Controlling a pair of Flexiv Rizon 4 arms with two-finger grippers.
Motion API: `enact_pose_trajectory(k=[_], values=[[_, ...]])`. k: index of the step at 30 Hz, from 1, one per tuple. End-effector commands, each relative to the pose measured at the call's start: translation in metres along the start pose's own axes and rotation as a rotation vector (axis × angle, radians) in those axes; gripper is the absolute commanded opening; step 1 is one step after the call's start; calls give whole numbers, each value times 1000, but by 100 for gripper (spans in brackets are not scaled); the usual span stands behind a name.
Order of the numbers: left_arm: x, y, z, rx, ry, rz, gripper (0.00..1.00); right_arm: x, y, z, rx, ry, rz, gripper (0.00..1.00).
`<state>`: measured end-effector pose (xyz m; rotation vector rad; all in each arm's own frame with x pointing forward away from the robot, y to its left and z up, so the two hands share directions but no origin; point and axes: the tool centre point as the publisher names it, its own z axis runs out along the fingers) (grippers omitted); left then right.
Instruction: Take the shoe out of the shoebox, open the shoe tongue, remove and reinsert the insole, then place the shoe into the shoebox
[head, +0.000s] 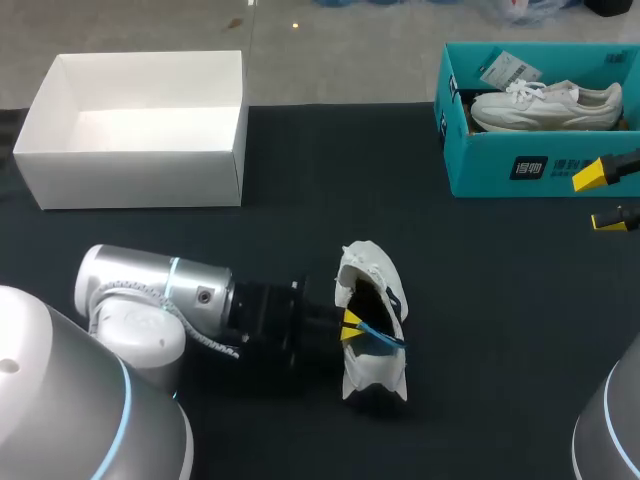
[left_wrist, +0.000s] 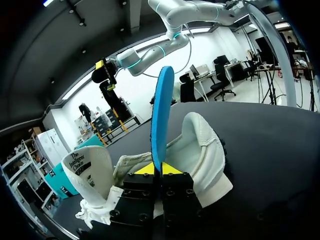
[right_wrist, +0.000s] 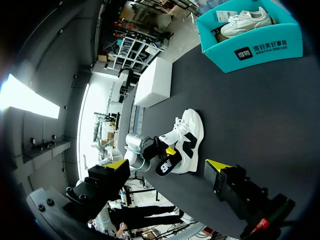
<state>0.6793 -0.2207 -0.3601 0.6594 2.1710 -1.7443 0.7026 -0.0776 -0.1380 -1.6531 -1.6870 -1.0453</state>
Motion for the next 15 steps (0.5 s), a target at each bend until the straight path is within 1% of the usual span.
enact_pose_trajectory(k=[1, 2, 3, 5, 11, 15], values=[[-5, -5, 3, 32, -7, 1, 13, 0, 0, 0, 0, -1, 1, 100], [-5, -7, 2, 34, -7, 2, 32, 0, 0, 0, 0, -1, 1, 100], [-5, -11, 1, 36, -7, 9, 36, 0, 0, 0, 0, -1, 1, 100], [-6, -18, -1, 43, -11, 18, 39, 0, 0, 0, 0, -1, 1, 100], [-4, -30, -1, 51, -1, 41, 32, 0, 0, 0, 0, -1, 1, 100], [-2, -30, 5, 59, 14, 39, 20, 0, 0, 0, 0, -1, 1, 100]])
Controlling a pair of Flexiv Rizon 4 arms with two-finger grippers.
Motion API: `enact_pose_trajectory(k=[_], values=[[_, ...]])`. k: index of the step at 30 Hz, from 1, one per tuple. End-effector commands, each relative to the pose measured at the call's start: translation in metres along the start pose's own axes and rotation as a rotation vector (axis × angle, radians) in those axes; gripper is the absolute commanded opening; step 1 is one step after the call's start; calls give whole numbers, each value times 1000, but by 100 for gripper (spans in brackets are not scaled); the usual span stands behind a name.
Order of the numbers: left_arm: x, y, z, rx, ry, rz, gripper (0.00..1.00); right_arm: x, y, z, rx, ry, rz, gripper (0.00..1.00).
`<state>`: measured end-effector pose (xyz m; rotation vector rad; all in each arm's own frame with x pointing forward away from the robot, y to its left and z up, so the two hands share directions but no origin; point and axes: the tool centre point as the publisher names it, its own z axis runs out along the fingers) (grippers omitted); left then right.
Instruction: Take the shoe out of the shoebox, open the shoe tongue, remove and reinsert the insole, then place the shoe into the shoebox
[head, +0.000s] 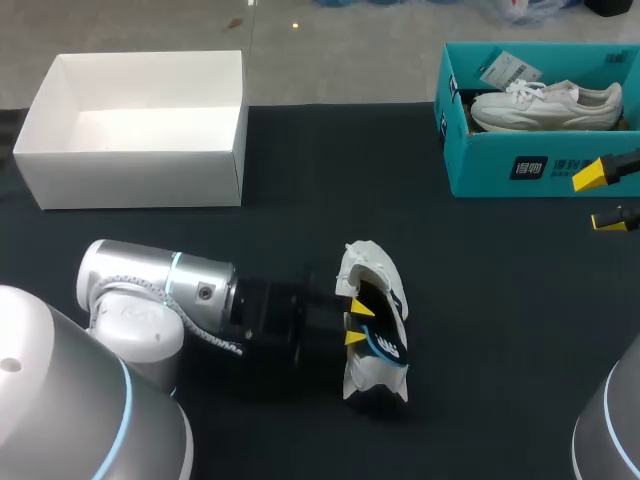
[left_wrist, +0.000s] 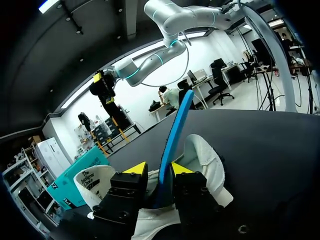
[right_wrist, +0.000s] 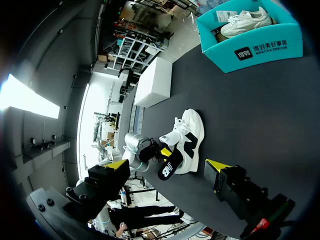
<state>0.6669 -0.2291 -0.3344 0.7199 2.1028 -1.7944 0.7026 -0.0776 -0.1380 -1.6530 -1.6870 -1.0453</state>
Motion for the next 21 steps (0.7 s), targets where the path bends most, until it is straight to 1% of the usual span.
enact_pose_trajectory(k=[1, 3, 4, 9, 10, 11, 15, 21], values=[[1, 0, 3, 1, 10, -2, 18, 0, 0, 0, 0, -1, 1, 100], [2, 0, 5, 5, 16, -5, 7, 0, 0, 0, 0, -1, 1, 100], [2, 1, 6, 5, 21, -8, 0, 0, 0, 0, 0, -1, 1, 100], [2, 13, 8, -4, 28, -19, 0, 0, 0, 0, 0, -1, 1, 100], [2, 16, 8, -27, 34, -14, 0, 0, 0, 0, 0, -1, 1, 100], [1, 19, 8, -24, 32, -15, 0, 0, 0, 0, 0, -1, 1, 100], [-4, 26, 11, -30, 21, -10, 0, 0, 0, 0, 0, -1, 1, 100], [-11, 40, 11, -68, 0, -11, 0, 0, 0, 0, 0, -1, 1, 100]])
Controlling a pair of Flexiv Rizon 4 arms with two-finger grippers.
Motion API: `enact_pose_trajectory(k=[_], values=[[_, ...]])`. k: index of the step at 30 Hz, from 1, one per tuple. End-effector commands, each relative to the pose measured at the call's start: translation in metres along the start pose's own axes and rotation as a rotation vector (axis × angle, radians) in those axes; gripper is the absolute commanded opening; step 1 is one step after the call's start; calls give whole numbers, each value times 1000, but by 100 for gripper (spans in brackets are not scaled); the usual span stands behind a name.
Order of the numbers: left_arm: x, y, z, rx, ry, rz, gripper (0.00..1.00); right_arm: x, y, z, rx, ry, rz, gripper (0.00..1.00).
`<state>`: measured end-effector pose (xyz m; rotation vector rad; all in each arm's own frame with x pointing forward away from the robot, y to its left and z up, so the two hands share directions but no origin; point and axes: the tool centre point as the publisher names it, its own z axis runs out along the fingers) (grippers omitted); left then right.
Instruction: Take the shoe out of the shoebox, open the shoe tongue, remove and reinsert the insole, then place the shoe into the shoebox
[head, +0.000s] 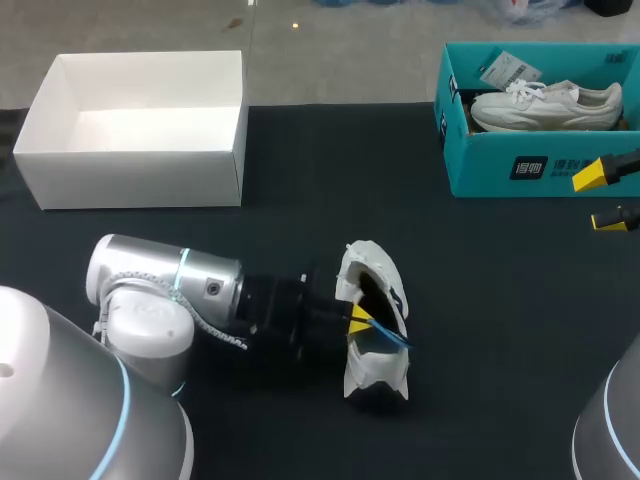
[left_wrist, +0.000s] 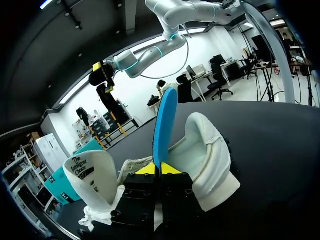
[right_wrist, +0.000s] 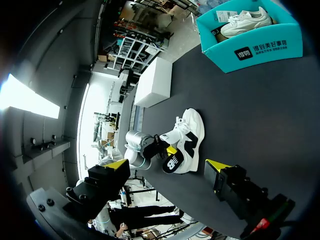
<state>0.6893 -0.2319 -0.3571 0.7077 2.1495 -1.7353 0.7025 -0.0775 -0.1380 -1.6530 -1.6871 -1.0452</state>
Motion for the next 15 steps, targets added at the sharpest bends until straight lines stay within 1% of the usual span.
enact_pose_trajectory(k=[1, 4, 5, 6, 7, 9, 13, 15], values=[[-5, 10, 7, -22, -13, -7, 0, 0, 0, 0, 0, -1, 1, 100], [-5, 7, 6, -17, -19, -7, 0, 0, 0, 0, 0, -1, 1, 100], [-4, 5, 6, -16, -19, -6, 13, 0, 0, 0, 0, -1, 1, 100], [-3, 2, 6, -9, -19, -5, 29, 0, 0, 0, 0, -1, 1, 100], [-2, -1, 5, -5, -19, -4, 37, 0, 0, 0, 0, -1, 1, 100], [0, -6, 4, -1, -16, 4, 48, 0, 0, 0, 0, -1, 1, 100], [4, -19, 1, 20, -18, 32, 45, 0, 0, 0, 0, -1, 1, 100], [6, -24, 1, 25, -20, 39, 42, 0, 0, 0, 0, -1, 1, 100]])
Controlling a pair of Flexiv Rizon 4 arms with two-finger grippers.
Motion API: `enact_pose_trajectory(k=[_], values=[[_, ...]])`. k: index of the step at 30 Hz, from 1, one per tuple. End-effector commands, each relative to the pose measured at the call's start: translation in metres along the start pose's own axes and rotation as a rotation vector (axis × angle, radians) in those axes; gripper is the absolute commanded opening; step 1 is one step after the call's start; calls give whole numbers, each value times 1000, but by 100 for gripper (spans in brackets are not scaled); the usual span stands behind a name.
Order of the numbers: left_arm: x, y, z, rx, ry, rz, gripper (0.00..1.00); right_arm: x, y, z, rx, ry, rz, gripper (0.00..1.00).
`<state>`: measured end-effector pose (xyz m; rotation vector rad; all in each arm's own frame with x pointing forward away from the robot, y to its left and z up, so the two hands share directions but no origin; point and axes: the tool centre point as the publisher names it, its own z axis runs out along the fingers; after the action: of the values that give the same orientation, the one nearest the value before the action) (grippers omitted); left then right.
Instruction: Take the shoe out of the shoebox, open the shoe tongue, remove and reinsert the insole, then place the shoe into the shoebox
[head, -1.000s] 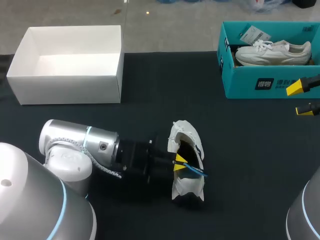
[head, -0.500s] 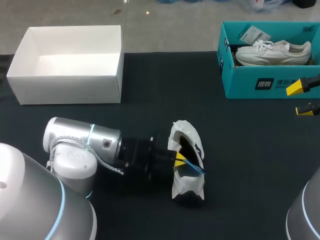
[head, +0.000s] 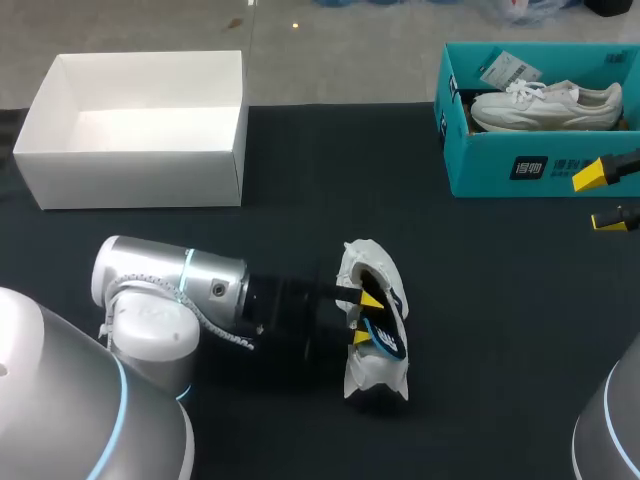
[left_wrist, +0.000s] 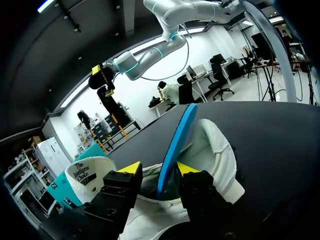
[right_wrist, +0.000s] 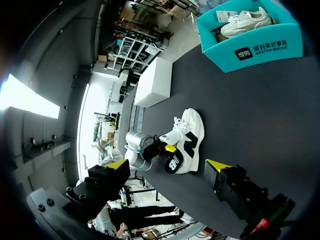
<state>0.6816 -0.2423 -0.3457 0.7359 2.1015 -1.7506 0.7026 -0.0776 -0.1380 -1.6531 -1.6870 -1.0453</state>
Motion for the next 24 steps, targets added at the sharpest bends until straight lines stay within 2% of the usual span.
enact_pose_trajectory(k=[1, 6, 7, 8, 15, 24], values=[[8, -11, -7, -1, -10, 8, 40, 0, 0, 0, 0, -1, 1, 100], [11, -12, -5, 2, 10, 6, 26, 0, 0, 0, 0, -1, 1, 100], [12, -11, -4, 4, 13, 4, 18, 0, 0, 0, 0, -1, 1, 100], [12, -9, -3, 4, 19, -1, 0, 0, 0, 0, 0, -1, 1, 100], [8, 7, 2, -12, 35, -3, 0, 0, 0, 0, 0, -1, 1, 100], [1, 18, 2, -51, 24, -2, 0, 0, 0, 0, 0, -1, 1, 100]])
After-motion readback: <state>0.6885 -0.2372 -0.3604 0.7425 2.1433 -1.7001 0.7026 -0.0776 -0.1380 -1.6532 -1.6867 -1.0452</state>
